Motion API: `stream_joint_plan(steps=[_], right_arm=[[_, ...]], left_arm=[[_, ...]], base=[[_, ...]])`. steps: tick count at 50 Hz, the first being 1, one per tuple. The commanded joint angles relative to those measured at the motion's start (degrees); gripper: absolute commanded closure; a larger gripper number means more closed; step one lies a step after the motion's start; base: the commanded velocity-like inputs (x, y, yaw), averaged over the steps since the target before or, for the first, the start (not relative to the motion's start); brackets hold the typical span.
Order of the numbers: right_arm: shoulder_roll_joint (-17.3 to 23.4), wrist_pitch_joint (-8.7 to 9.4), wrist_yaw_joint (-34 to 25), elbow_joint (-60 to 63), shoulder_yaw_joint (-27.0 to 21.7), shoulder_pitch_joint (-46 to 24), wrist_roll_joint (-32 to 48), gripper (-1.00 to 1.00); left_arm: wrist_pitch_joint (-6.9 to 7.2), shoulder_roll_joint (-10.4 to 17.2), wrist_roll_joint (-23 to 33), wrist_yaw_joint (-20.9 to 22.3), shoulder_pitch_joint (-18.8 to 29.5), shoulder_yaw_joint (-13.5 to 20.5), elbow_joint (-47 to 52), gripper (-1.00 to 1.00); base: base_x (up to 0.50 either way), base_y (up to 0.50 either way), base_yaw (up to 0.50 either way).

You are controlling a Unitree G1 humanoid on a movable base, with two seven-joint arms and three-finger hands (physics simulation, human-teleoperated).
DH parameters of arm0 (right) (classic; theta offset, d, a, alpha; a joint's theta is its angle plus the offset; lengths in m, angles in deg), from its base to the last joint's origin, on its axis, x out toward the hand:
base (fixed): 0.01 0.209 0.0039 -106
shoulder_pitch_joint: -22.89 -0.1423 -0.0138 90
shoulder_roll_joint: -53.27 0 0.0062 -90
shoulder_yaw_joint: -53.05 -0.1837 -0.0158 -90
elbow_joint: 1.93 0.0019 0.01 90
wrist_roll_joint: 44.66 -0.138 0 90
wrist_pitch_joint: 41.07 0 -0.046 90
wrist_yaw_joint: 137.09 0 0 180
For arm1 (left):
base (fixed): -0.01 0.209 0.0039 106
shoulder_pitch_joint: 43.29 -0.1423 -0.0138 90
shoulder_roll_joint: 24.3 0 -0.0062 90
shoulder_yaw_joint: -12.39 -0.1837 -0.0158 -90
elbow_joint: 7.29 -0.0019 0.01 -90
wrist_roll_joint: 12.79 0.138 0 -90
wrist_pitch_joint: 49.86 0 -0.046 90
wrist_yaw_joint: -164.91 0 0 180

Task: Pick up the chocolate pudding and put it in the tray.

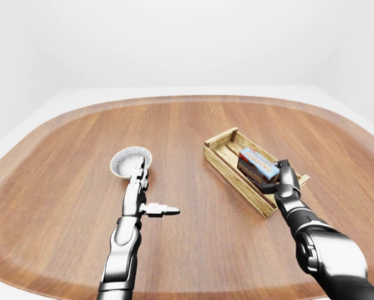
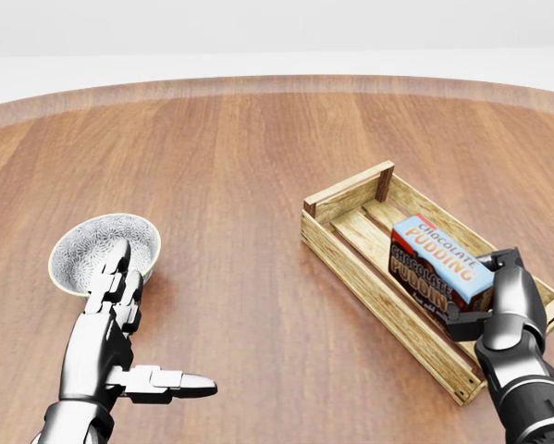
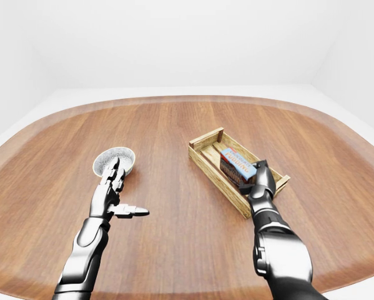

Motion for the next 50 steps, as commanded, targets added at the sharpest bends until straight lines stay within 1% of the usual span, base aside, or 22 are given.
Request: stream_joint_plan(steps=[1,23,25,35,50], right_arm=[[0.34,0.0,1.28,1.06,-0.49,1.04,0.08,1.0],[0.4,0.0,1.46,0.96,-0.81,2.2,-0.15,1.0],[0.44,0.0,1.44,0.96,-0.84,2.35,-0.15,1.0],[0.43,0.0,1.46,0.93,-0.95,2.68,-0.19,1.0],[0.57,0.0,1.56,0.96,-1.0,2.63,-0.21,1.0]], left_arm=[[0.09,0.03,0.0,-0.06,0.09,0.06,0.06,-1.0],[0.05,0.05,0.02,-0.02,0.1,0.04,0.05,-1.0],[0.26,-0.01,0.02,-0.02,-0.12,-0.05,0.44,-1.0],[-0.16,-0.04,0.1,0.01,-0.23,-0.11,0.17,-1.0],[-0.22,-0.01,0.1,0.01,-0.06,-0.06,-0.06,-1.0]], base=[[0.0,0.0,0.0],[0.0,0.0,0.0],[0.0,0.0,0.0],[0.0,0.0,0.0],[0.0,0.0,0.0]])
